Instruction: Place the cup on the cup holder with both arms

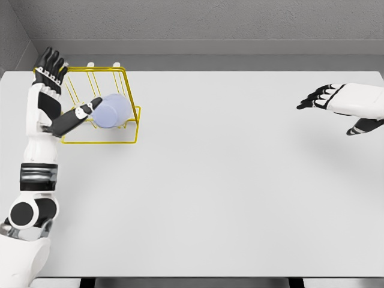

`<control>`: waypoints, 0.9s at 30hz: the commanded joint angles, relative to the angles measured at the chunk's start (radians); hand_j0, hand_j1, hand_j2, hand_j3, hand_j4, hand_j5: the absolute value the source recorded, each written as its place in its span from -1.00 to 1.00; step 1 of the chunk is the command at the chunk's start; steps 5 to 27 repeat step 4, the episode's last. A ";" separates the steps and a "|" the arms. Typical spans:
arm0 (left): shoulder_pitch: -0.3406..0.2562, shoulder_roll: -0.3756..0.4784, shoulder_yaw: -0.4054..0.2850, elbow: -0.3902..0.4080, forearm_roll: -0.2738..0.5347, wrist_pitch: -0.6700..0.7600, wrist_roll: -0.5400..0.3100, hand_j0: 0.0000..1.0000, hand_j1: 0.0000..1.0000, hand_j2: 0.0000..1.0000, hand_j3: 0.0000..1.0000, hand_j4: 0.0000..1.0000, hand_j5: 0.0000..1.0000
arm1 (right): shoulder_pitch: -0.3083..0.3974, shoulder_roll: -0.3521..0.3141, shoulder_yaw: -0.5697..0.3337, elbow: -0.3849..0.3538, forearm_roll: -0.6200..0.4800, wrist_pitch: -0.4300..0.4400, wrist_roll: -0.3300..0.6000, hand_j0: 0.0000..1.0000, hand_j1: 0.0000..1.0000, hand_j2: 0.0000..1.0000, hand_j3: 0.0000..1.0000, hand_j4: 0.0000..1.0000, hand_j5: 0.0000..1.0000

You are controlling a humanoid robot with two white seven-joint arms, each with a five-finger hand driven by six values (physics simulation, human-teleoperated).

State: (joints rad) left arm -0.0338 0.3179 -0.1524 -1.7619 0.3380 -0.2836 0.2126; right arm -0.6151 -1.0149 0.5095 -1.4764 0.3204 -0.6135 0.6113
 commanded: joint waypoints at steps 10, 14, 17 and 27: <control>0.015 0.023 0.016 -0.001 -0.004 -0.005 -0.004 1.00 1.00 1.00 1.00 1.00 1.00 | 0.000 0.015 0.000 0.014 -0.006 0.003 0.000 1.00 1.00 1.00 1.00 1.00 1.00; 0.015 0.023 0.016 -0.001 -0.004 -0.005 -0.004 1.00 1.00 1.00 1.00 1.00 1.00 | 0.000 0.015 0.000 0.014 -0.006 0.003 0.000 1.00 1.00 1.00 1.00 1.00 1.00; 0.015 0.023 0.016 -0.001 -0.004 -0.005 -0.004 1.00 1.00 1.00 1.00 1.00 1.00 | 0.000 0.015 0.000 0.014 -0.006 0.003 0.000 1.00 1.00 1.00 1.00 1.00 1.00; 0.015 0.023 0.016 -0.001 -0.004 -0.005 -0.004 1.00 1.00 1.00 1.00 1.00 1.00 | 0.000 0.015 0.000 0.014 -0.006 0.003 0.000 1.00 1.00 1.00 1.00 1.00 1.00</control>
